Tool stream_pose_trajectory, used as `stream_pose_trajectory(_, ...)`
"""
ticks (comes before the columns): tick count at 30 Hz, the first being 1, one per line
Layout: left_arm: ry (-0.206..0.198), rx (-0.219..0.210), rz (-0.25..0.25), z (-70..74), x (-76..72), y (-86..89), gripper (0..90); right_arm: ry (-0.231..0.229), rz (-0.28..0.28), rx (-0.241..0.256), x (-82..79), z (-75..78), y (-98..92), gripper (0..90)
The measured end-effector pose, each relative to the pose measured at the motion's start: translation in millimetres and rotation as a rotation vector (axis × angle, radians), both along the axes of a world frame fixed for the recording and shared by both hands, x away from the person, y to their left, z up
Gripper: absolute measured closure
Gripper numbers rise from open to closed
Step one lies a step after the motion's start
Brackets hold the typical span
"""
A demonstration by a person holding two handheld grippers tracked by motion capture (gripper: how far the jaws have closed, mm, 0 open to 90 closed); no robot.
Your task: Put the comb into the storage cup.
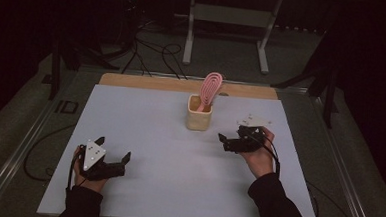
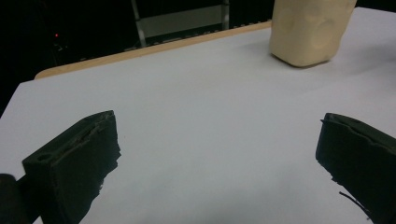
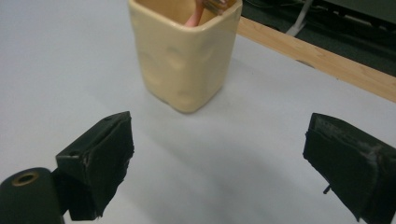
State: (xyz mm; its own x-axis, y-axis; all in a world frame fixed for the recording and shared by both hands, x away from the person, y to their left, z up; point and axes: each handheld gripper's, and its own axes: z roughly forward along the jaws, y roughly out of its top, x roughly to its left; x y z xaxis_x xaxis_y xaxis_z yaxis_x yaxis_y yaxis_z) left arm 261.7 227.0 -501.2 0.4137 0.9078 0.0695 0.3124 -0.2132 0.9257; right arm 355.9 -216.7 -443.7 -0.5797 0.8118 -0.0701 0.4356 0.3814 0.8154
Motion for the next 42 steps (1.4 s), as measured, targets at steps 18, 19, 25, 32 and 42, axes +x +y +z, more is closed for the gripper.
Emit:
stream_pose_trajectory(18, 0.001, 0.003, 0.011, 1.5, -1.8, 6.2, 0.1, -0.11, -0.065, 0.098, -54.5, -12.5, -39.1, 8.4)
stream_pose_trajectory(19, 0.0, 0.006, 0.008, 1.9, -2.3, 6.6, 0.1, -0.116, -0.07, 0.103, -56.7, -14.0, -41.5, 8.4)
stream_pose_trajectory(25, 0.001, -0.008, -0.005, 2.9, -3.7, 9.4, 0.1, -0.154, -0.072, 0.159, -69.9, -25.8, -53.0, 8.4)
stream_pose_trajectory(32, -0.011, -0.021, -0.013, 5.1, -5.1, 13.0, 0.1, -0.191, -0.078, 0.209, -77.4, -34.6, -61.4, 8.4)
stream_pose_trajectory(42, -0.023, -0.03, -0.049, 6.9, -7.2, 12.8, 0.1, -0.232, -0.128, 0.252, -89.5, -42.4, -77.3, 8.4)
